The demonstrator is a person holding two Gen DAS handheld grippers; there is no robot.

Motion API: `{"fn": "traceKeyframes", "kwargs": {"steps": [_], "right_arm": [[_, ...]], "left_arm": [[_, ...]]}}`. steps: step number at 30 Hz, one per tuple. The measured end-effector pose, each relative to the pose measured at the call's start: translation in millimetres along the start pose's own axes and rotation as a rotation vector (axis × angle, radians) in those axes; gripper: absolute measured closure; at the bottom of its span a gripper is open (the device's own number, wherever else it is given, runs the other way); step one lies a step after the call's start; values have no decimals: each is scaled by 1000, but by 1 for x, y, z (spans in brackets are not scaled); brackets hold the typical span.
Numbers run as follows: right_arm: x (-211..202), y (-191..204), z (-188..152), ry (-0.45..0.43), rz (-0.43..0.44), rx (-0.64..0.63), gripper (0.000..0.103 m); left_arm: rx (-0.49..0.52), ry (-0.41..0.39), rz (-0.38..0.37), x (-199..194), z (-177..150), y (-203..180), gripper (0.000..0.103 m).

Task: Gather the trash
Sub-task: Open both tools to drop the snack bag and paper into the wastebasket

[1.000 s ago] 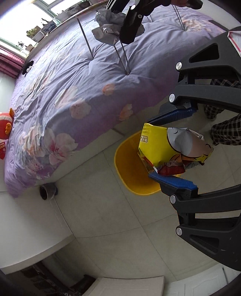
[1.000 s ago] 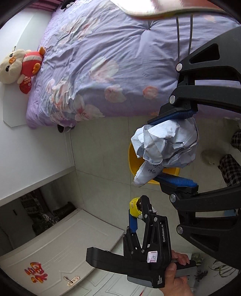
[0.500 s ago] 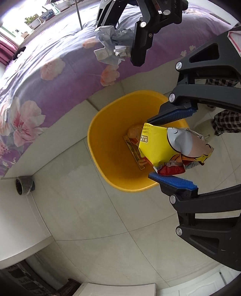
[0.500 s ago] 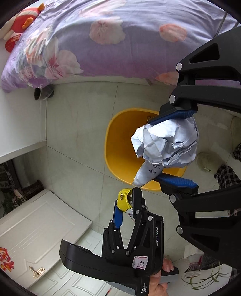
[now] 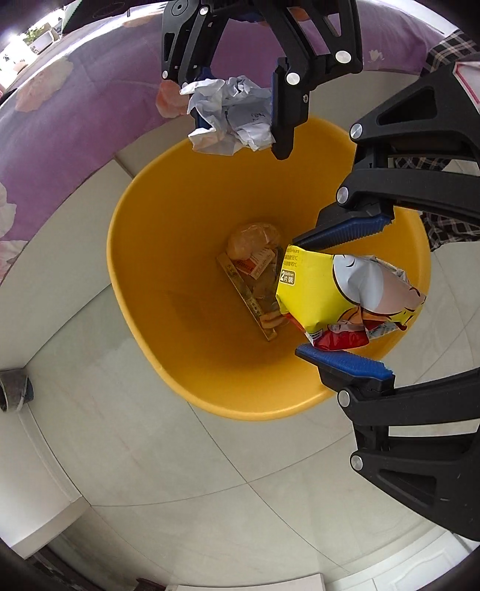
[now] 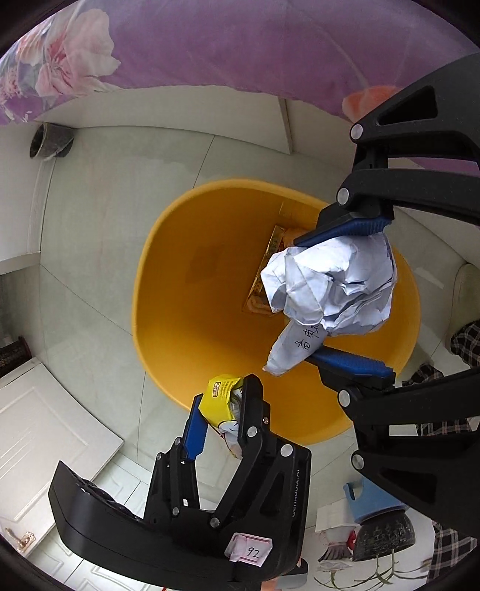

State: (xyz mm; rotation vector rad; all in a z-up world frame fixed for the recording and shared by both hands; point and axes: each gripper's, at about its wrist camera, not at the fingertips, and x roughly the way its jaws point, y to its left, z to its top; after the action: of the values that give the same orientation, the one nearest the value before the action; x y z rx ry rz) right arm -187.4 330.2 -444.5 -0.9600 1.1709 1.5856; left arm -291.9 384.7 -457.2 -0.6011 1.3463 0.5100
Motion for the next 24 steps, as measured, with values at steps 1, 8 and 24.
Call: {"fn": "traceKeyframes", "kwargs": {"steps": [1, 8, 24], "right_arm": [[3, -2, 1, 2, 0, -4, 49], [2, -1, -1, -22, 9, -31, 37], [-22, 10, -10, -63, -18, 5, 27]], "left_arm": [[-1, -2, 1, 1, 1, 1, 51], [-20, -34, 7, 5, 3, 4, 37], [-130, -37, 46, -18, 1, 5, 28]]}}
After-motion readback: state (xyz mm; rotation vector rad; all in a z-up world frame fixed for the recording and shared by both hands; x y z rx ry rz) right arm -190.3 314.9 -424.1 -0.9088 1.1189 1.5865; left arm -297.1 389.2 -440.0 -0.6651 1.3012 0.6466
